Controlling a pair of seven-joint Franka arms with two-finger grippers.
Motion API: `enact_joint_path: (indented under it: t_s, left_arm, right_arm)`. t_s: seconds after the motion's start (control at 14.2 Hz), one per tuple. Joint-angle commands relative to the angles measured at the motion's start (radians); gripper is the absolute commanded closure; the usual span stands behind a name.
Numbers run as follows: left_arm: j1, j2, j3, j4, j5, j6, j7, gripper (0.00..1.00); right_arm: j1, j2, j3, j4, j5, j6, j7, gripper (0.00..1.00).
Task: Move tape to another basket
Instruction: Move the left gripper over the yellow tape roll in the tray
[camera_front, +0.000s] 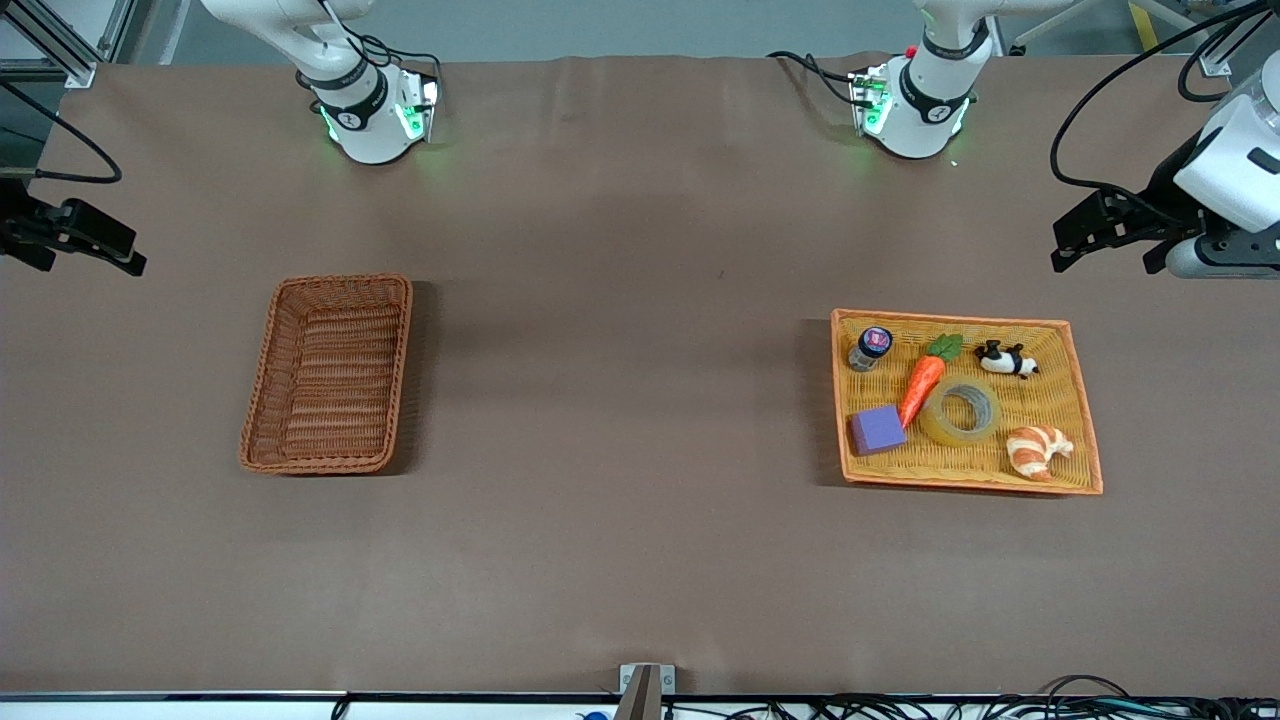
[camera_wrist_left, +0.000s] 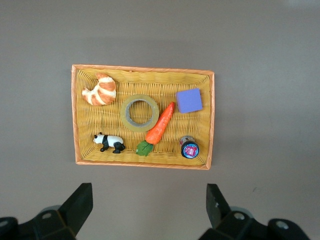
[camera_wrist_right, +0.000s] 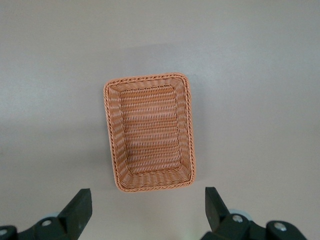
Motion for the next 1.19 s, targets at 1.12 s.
enact_joint_path:
  t_s: [1.12]
  left_arm:
    - [0.109,0.268,-0.001,-0.092,0.045,0.216,0.053,0.0]
  right_arm:
    - [0.006,-0.024,-0.005,-0.025,0.001,-0.001,-0.006,0.0]
